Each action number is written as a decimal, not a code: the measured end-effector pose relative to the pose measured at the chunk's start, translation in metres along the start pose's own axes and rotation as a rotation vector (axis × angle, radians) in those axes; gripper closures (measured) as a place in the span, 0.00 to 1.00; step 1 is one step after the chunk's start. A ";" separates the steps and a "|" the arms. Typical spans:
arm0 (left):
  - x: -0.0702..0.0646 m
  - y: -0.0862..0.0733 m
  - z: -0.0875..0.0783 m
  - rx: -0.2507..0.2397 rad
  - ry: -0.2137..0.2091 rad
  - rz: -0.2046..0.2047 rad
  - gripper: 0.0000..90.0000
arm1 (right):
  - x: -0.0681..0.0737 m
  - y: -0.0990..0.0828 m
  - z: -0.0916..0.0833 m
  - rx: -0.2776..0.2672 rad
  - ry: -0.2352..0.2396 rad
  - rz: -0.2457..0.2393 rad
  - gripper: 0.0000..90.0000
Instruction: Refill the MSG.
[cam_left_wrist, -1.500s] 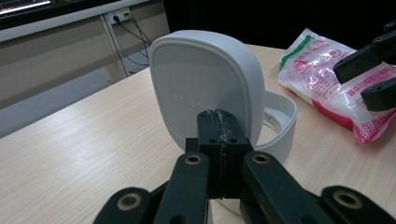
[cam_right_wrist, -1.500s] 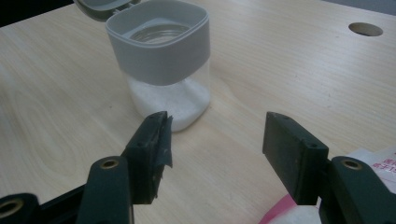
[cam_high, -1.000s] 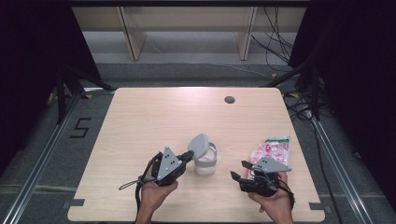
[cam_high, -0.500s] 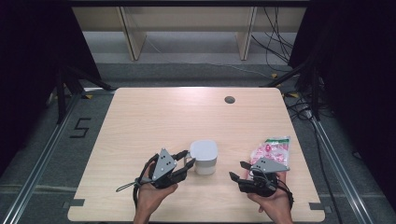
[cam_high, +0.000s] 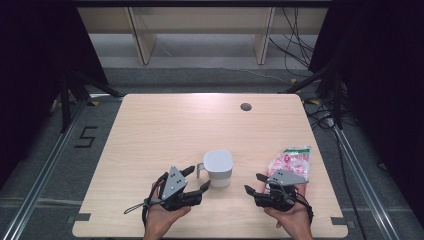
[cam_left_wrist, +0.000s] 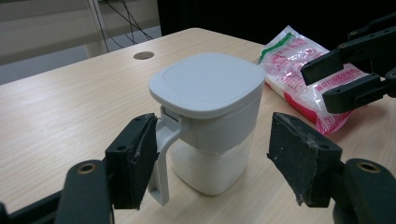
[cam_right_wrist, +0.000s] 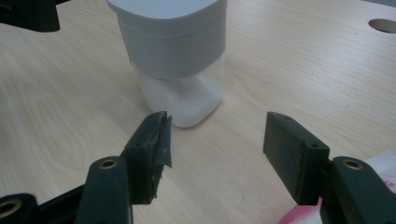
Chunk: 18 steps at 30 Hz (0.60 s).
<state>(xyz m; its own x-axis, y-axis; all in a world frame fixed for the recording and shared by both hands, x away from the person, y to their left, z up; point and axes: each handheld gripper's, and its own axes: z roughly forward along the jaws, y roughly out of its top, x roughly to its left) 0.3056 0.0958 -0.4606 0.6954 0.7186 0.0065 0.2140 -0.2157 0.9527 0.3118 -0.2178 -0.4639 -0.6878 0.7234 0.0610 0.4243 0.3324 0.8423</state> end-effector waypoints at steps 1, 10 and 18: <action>0.000 -0.002 -0.001 0.001 -0.002 0.009 0.35 | 0.001 0.000 -0.001 0.005 -0.003 0.008 0.46; -0.006 -0.008 -0.006 0.014 -0.008 0.023 0.33 | 0.002 -0.001 -0.002 0.013 0.000 0.032 0.45; -0.019 -0.019 -0.005 0.031 -0.040 0.021 0.30 | 0.009 -0.005 -0.005 -0.004 0.041 0.025 0.40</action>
<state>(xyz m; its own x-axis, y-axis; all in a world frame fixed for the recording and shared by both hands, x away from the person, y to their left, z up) 0.2848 0.0895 -0.4776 0.7265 0.6870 0.0137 0.2200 -0.2514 0.9426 0.3003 -0.2161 -0.4645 -0.7007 0.7058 0.1044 0.4396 0.3119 0.8423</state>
